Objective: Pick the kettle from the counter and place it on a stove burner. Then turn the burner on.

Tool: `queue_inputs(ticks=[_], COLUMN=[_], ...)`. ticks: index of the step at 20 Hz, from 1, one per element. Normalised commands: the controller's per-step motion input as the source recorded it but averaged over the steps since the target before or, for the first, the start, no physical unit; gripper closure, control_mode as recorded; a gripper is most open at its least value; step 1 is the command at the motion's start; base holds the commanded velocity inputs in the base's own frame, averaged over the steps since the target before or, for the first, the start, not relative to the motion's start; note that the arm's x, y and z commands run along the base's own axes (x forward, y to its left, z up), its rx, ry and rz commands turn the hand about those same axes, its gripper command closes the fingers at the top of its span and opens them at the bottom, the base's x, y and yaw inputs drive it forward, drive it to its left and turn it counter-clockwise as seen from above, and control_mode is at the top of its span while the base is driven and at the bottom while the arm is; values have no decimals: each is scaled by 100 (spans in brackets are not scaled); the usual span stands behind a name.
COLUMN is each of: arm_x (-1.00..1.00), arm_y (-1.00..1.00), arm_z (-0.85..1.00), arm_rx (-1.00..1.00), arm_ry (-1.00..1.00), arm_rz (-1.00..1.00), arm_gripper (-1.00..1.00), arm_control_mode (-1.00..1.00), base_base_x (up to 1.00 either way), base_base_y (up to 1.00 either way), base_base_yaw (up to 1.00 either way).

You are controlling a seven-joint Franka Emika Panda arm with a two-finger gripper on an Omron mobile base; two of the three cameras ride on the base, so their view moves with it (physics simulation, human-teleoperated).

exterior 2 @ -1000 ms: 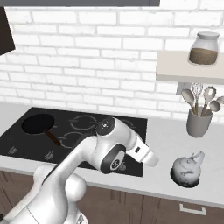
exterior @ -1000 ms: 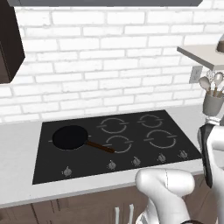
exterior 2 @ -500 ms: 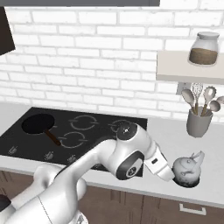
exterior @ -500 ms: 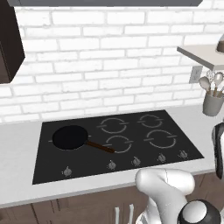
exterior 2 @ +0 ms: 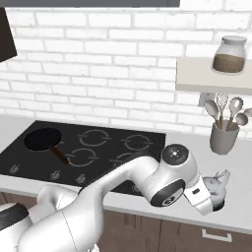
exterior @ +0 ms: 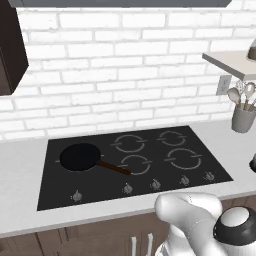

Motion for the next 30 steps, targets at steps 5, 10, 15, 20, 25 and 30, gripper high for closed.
queue_inputs(ticks=[5,10,15,20,25,30], arm_x=[7,16,12,24,25,21], arm_y=[-27,-23,0,-8,-24,-31], arm_z=[-14,-17,-25,-15,-10,-6], arm_rx=[7,4,0,1,3,4], arm_ry=[-6,-5,0,0,0,0], arm_rz=[0,0,0,0,2,2], arm_gripper=[-100,-100,-100,-100,-100,-100], arm_control_mode=[-100,-100,-100,-100,-100,-100], base_base_x=[0,0,0,0,0,0], base_base_y=[0,0,0,0,0,0], base_base_yaw=[0,0,0,0,0,0])
